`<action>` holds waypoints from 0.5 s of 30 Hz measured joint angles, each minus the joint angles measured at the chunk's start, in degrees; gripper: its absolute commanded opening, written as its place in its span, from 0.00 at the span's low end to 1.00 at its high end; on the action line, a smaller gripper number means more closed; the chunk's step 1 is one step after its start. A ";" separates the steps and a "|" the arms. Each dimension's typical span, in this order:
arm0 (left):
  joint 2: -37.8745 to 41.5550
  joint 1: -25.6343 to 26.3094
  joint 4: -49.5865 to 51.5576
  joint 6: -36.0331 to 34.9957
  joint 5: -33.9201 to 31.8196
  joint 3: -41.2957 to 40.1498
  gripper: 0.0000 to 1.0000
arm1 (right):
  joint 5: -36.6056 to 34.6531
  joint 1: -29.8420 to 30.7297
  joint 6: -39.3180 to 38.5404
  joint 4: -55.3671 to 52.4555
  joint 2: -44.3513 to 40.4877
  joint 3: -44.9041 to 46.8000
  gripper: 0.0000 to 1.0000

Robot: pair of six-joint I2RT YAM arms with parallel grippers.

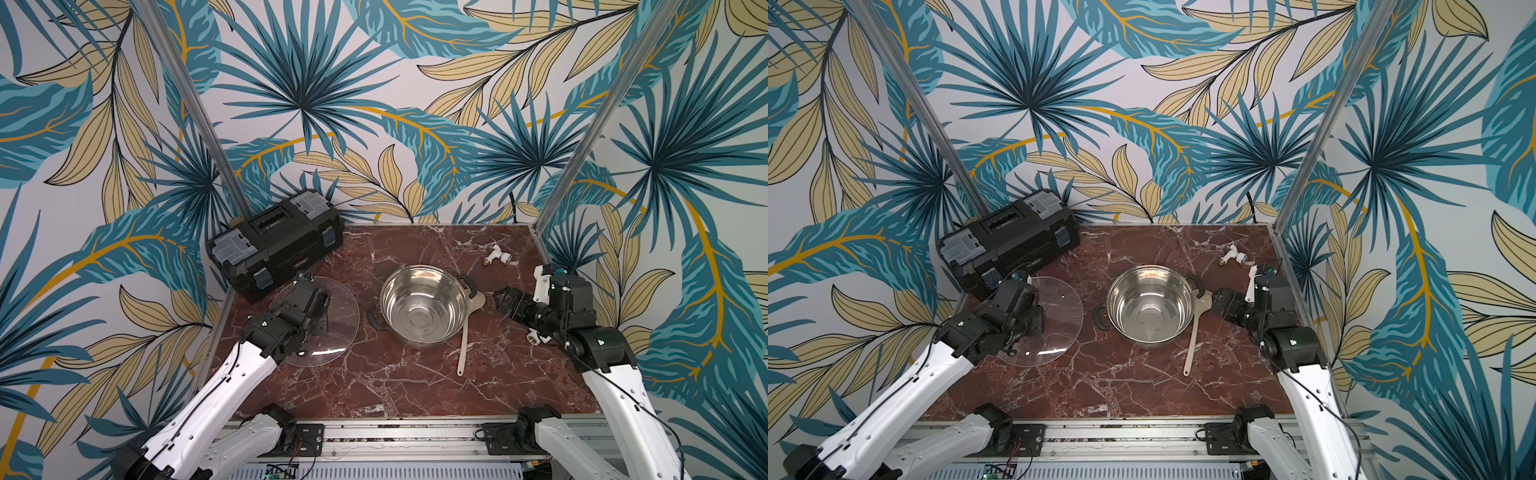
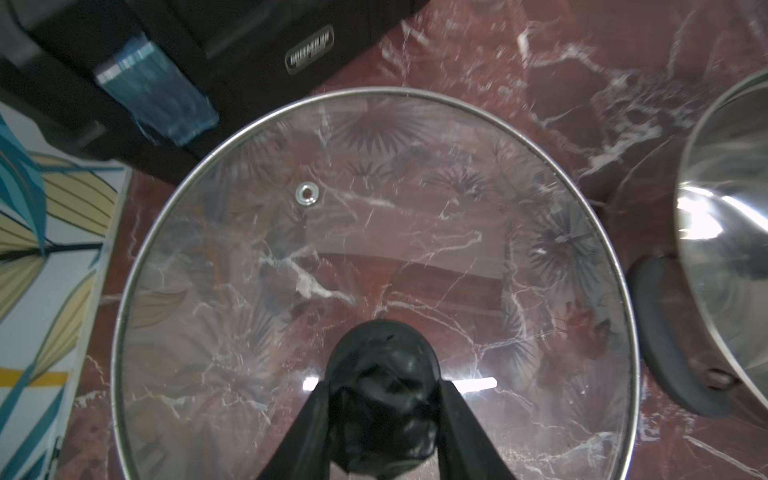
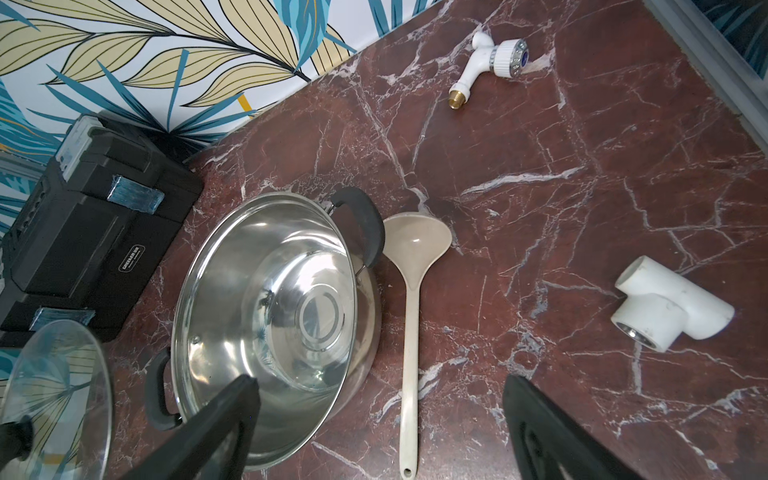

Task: Stir the soup with a spoon
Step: Place the lid at the center of the board.

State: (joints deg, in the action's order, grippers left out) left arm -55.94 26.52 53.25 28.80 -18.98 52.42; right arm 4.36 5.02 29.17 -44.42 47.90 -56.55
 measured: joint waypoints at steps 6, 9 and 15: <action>-1.51 -2.60 -8.17 2.49 1.42 -9.20 0.28 | 0.00 1.64 0.48 0.74 -0.48 5.70 0.96; -3.28 -3.87 -12.66 3.21 1.53 -11.63 0.28 | -0.09 3.10 1.55 0.79 -0.57 9.77 0.94; -7.37 -6.82 -20.09 3.65 1.90 -14.60 0.39 | -1.22 9.11 6.12 2.25 1.46 17.40 0.87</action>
State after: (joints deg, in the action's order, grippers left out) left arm -63.31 19.70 33.17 32.45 -17.08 37.82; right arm 3.14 14.13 35.29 -42.17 49.36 -39.16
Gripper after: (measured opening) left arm 0.405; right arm 0.895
